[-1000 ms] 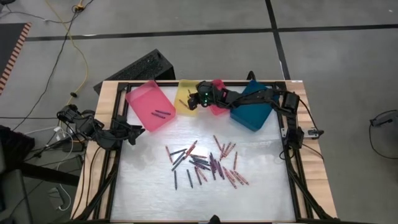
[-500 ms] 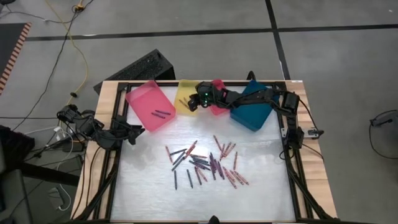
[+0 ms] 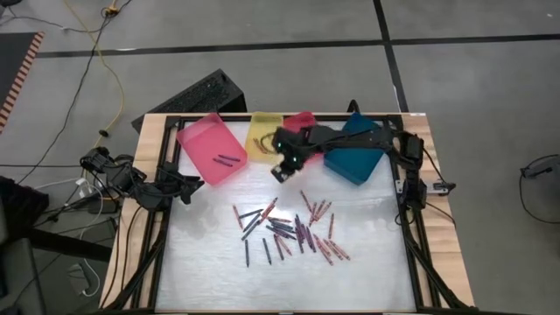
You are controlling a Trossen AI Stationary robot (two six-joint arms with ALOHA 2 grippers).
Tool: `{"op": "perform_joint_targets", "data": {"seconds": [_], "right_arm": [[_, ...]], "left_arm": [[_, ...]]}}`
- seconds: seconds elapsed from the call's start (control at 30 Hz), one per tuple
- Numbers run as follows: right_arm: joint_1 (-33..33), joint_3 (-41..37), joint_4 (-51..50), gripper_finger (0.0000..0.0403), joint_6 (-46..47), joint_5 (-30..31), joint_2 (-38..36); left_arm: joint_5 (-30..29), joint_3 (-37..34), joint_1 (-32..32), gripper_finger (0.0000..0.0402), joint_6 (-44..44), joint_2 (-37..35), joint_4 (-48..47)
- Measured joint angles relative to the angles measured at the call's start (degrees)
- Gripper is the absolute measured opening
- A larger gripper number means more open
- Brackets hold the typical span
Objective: Sort crayons
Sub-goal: Put the red crayon into the yellow bin
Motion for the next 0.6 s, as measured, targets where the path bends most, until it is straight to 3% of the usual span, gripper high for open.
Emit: {"op": "perform_joint_targets", "data": {"seconds": [0.23,0.6], "right_arm": [[9.1,0.1,-14.9,0.0059,9.4,9.8,1.1],[11.7,0.0,-13.6,0.007,13.9,13.4,1.2]], "left_arm": [[-0.9,0.0,0.0,0.0165,0.0,0.0,-0.2],[-2.2,0.0,0.0,0.0165,0.0,0.0,-0.2]]}}
